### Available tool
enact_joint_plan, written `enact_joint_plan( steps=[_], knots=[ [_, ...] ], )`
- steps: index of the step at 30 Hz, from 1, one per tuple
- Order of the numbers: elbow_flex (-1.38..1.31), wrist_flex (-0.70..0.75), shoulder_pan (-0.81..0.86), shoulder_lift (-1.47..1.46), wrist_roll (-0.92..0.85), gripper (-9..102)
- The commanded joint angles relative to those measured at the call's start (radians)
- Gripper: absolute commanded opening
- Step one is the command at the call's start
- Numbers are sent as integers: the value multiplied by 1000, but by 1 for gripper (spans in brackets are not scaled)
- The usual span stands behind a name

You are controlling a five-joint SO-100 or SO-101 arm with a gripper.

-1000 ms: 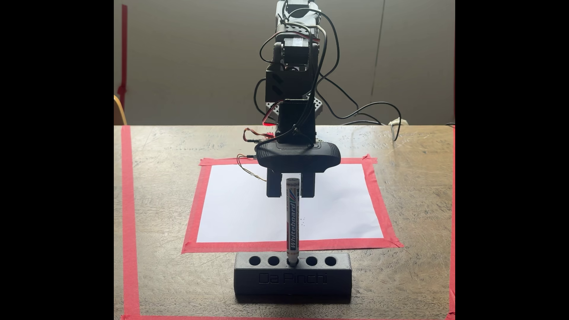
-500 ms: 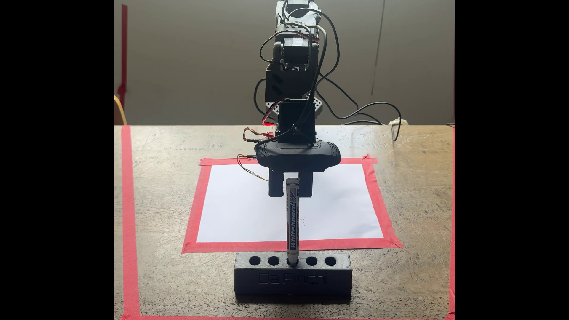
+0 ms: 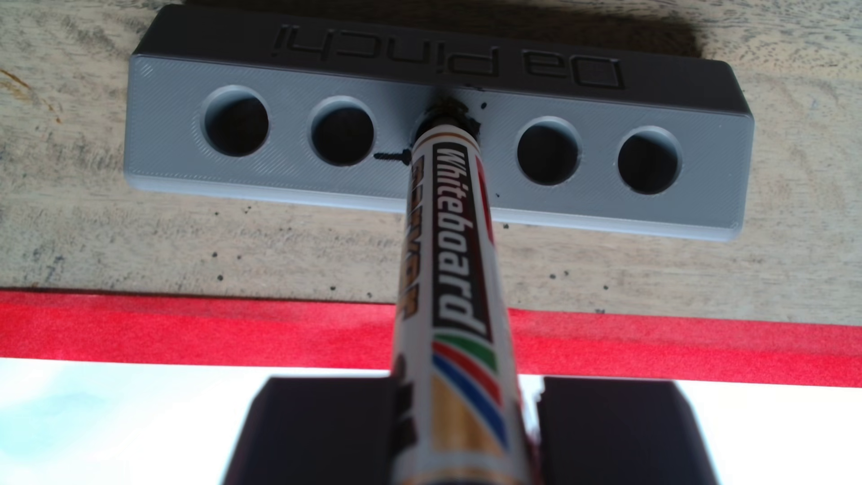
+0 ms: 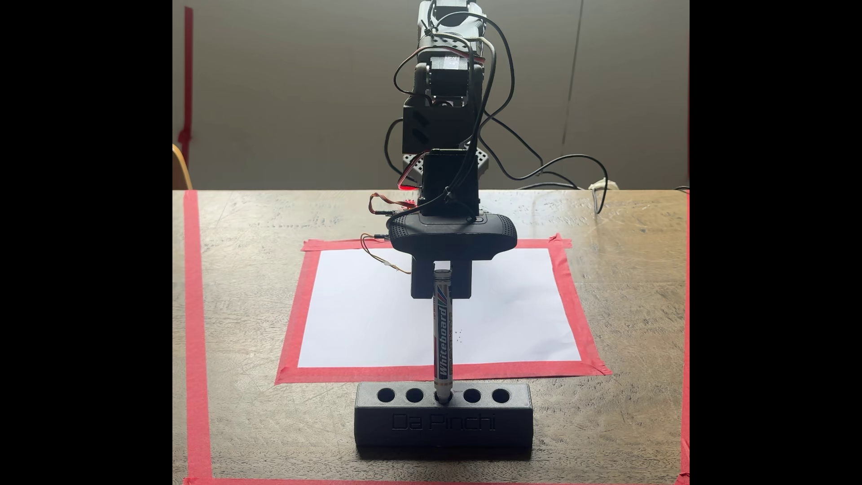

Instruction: Pick up a pen

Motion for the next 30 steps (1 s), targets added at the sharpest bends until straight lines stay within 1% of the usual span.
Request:
enact_joint_plan(
  steps=[1,9,21,26,30],
  knots=[
    [-77,-31,-3,38,-8,24],
    [-87,-29,-5,40,-8,0],
    [-92,-29,3,38,-6,-1],
    [-149,-12,8,38,-6,-1],
    [-193,52,8,38,-6,-1]
  ],
)
